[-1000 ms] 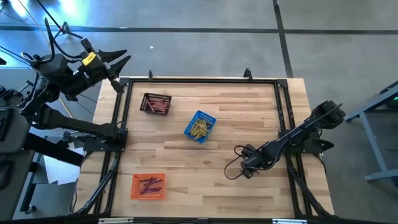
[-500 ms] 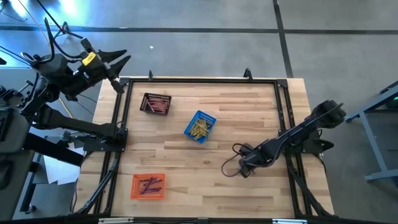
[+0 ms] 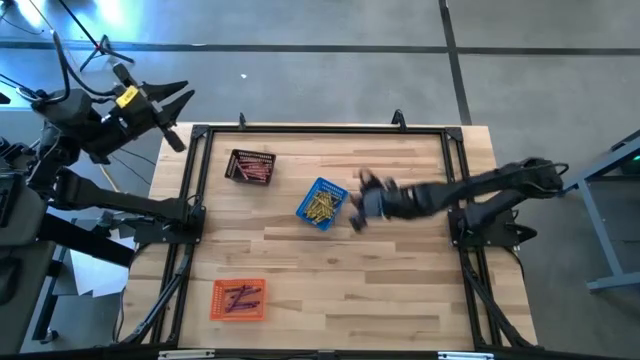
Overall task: Sort crayons
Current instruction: Put the red crayon into the black basket, then return to Home Position
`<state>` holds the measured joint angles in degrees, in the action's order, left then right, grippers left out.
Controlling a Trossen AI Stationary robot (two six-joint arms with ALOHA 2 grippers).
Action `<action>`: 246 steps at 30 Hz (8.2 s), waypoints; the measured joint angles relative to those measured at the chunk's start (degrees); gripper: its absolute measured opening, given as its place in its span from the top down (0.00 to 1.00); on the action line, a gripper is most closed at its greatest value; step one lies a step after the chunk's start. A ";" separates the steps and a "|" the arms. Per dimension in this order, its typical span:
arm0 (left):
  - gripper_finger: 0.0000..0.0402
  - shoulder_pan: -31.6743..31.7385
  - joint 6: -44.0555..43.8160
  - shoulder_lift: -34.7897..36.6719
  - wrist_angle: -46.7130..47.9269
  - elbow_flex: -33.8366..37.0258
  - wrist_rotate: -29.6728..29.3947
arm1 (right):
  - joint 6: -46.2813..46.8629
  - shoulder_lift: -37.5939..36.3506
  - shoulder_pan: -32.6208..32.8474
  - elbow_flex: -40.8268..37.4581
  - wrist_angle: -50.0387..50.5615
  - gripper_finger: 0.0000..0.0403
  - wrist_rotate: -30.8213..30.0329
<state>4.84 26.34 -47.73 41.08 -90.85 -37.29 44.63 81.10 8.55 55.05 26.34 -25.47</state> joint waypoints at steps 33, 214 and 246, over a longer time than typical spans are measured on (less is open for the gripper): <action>0.81 -0.02 -8.30 1.62 4.44 -0.01 0.76 | -33.63 57.01 -29.04 56.33 -41.34 0.99 33.67; 0.81 0.00 -27.64 -17.15 -5.38 -0.04 -1.53 | -20.05 -49.40 -32.17 -54.54 -41.93 0.72 26.53; 0.81 -0.01 -27.64 -17.15 -4.58 0.00 -1.50 | -20.11 -80.94 -32.15 -54.58 -42.44 0.72 26.53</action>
<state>4.83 -1.30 -64.88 36.50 -90.85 -38.79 24.52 0.16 -23.59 0.47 -16.10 1.06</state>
